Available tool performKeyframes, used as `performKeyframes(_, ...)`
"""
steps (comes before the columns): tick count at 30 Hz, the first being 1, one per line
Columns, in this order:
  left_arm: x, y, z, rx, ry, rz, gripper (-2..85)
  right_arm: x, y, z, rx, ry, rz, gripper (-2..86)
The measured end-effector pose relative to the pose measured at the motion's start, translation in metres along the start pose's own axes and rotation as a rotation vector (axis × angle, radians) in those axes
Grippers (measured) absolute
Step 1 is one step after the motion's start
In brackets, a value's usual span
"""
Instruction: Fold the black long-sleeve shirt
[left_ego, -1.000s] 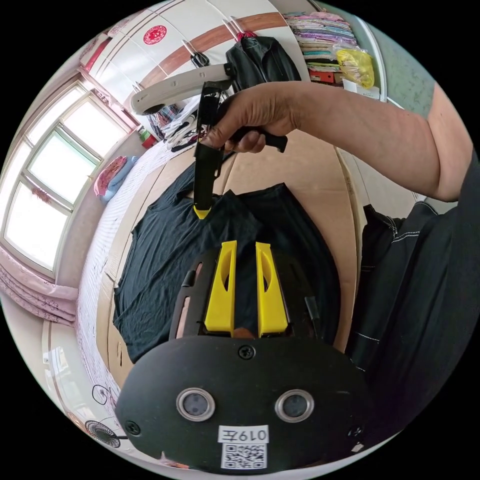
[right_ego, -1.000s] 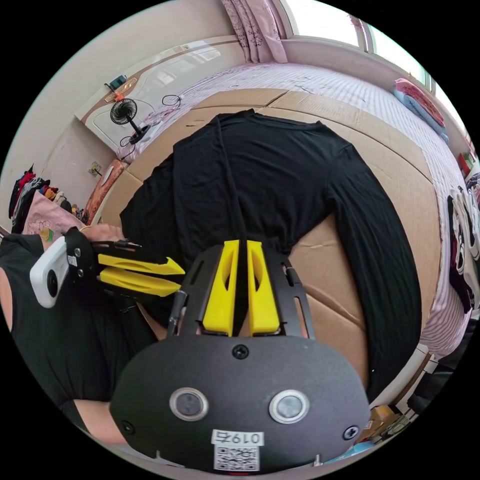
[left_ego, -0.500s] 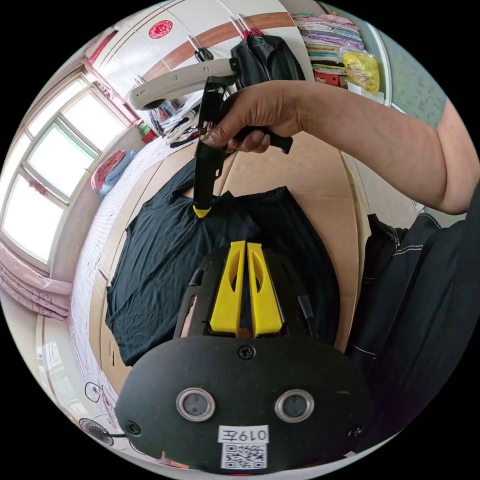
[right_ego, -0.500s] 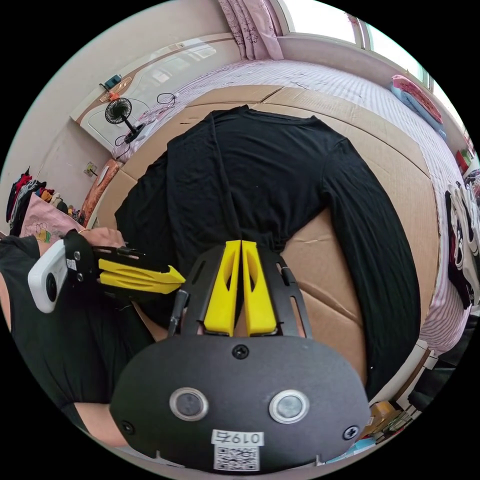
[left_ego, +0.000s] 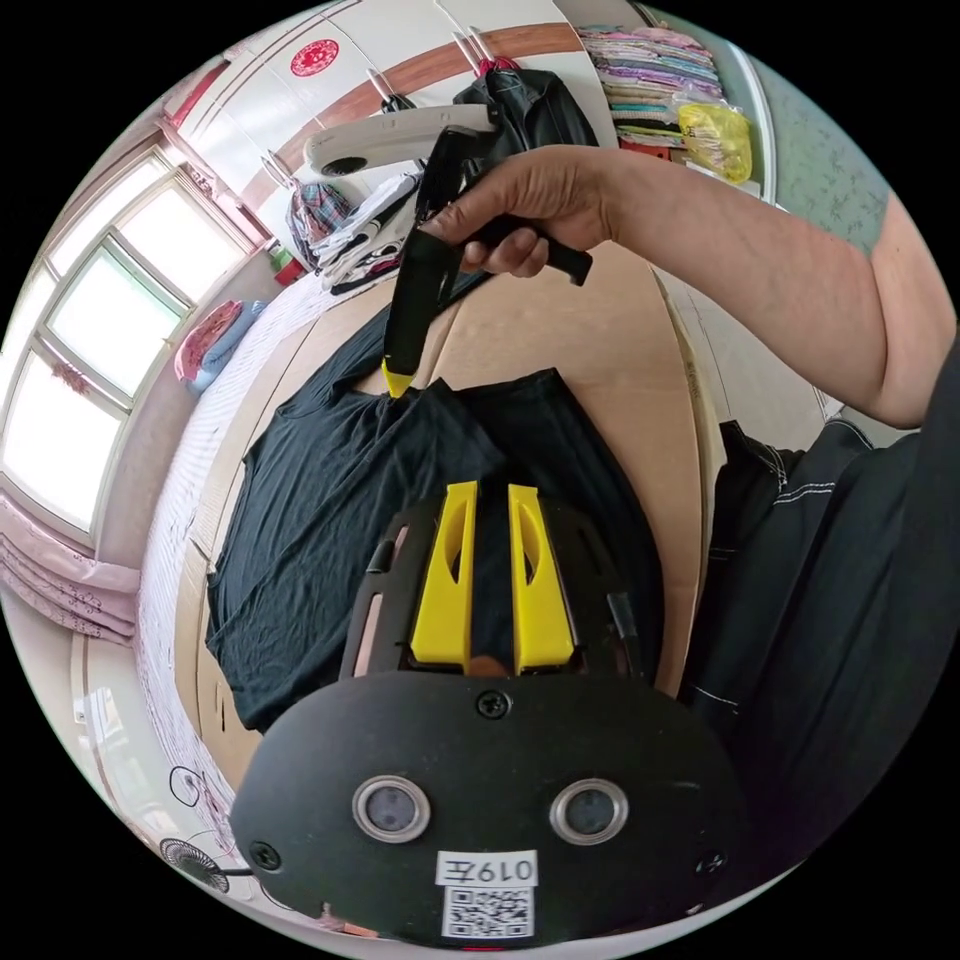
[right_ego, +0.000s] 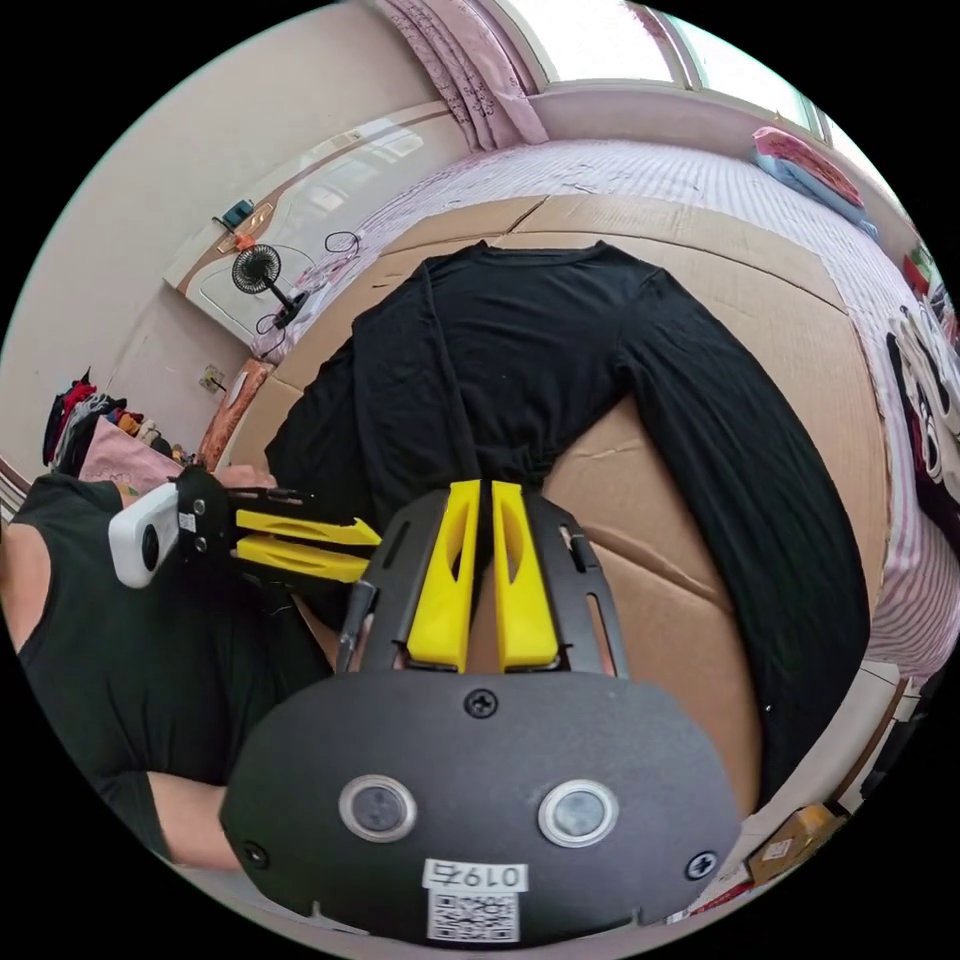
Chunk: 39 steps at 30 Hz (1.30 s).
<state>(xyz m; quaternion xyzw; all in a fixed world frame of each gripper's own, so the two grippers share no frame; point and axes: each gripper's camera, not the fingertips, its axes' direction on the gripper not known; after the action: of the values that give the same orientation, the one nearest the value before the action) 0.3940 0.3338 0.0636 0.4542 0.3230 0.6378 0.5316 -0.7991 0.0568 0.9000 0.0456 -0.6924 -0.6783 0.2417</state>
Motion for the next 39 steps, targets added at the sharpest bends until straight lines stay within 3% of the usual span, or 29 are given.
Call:
performKeyframes(6, -0.007, 0.007, -0.013, 0.053, -0.086, 0.008, 3.3, 0.002, 0.004, 0.009, -0.032, -0.001, 0.023, 2.4)
performKeyframes(17, -0.041, 0.011, -0.02, 0.068, 0.072, -0.048, 1.1, 0.001, -0.017, 0.027, -0.041, 0.028, 0.042, 1.0)
performKeyframes(24, -0.05, 0.024, -0.033, 0.072, 0.07, -0.037, 0.9, -0.009, -0.037, 0.039, -0.085, 0.079, 0.051, 4.2)
performKeyframes(28, -0.074, 0.052, -0.052, 0.084, 0.047, -0.142, 0.9, -0.024, -0.048, 0.029, -0.024, 0.083, 0.029, 2.7)
performKeyframes(32, -0.12, 0.096, -0.068, 0.039, -0.101, -0.356, 0.7, -0.056, -0.083, 0.036, 0.068, 0.062, -0.069, 0.3)
performKeyframes(39, -0.192, 0.153, -0.074, -0.212, -0.457, -0.426, 0.9, -0.102, -0.191, 0.101, 0.008, -0.008, -0.233, -0.6)
